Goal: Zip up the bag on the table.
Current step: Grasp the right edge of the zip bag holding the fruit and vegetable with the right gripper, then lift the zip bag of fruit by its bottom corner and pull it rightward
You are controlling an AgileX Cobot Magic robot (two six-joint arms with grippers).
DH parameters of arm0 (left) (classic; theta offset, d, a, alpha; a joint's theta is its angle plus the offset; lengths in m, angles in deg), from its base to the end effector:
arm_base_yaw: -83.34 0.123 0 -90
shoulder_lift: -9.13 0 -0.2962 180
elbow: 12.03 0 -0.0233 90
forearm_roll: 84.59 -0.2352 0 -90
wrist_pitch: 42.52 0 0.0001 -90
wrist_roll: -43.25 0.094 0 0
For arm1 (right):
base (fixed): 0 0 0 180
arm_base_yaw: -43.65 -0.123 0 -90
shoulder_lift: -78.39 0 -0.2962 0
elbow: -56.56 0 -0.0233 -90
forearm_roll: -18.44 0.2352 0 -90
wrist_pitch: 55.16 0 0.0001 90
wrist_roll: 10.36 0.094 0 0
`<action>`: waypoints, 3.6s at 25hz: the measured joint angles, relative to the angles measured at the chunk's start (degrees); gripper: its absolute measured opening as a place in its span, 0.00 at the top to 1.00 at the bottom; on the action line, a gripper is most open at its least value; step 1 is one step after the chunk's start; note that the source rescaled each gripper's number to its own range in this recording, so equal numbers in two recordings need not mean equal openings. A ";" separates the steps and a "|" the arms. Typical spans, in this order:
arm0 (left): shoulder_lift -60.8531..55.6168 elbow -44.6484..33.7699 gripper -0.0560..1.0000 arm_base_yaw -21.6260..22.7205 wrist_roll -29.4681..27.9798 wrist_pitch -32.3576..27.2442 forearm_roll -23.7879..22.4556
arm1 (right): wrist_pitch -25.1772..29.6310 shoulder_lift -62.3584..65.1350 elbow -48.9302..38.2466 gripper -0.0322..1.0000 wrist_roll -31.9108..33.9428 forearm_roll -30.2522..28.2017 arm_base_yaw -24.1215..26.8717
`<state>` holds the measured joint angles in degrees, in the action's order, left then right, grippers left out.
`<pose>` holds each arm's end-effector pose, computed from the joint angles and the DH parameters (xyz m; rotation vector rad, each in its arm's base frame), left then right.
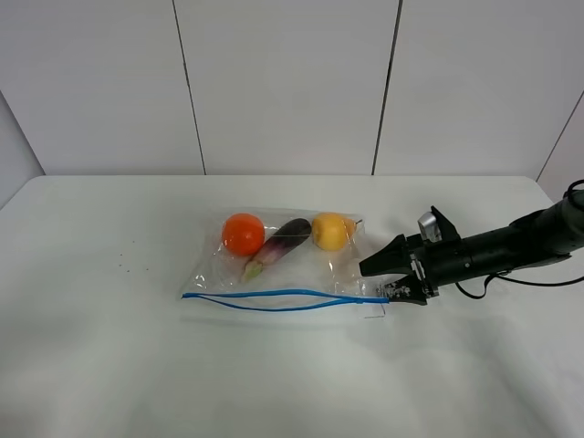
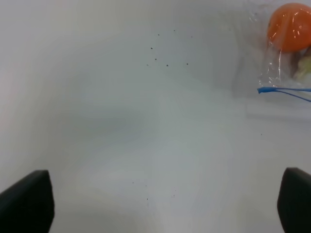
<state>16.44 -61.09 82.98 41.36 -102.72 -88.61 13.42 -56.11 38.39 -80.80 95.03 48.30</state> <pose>-0.0269 0.0059 0.2684 -0.0299 2.0328 0.0591 0.3398 0.0578 0.0963 -0.1526 2.5473 1.6132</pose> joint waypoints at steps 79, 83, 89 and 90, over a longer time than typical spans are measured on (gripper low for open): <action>0.00 0.00 0.00 0.00 0.00 0.00 0.00 | -0.79 0.00 0.00 0.97 1.12 3.84 -1.73; 0.00 0.00 0.00 0.00 0.00 0.00 0.00 | 0.02 0.00 0.00 0.97 2.19 4.15 -1.73; 0.00 0.00 0.00 0.00 0.00 0.00 -0.44 | 0.07 0.46 0.00 0.97 5.05 4.07 -1.73; 0.00 0.00 0.00 0.00 0.00 0.00 -0.49 | 0.07 1.04 0.00 0.97 5.32 3.94 -1.73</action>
<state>16.44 -61.09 82.98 41.36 -102.72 -89.11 13.48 -55.07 38.39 -75.48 98.97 46.56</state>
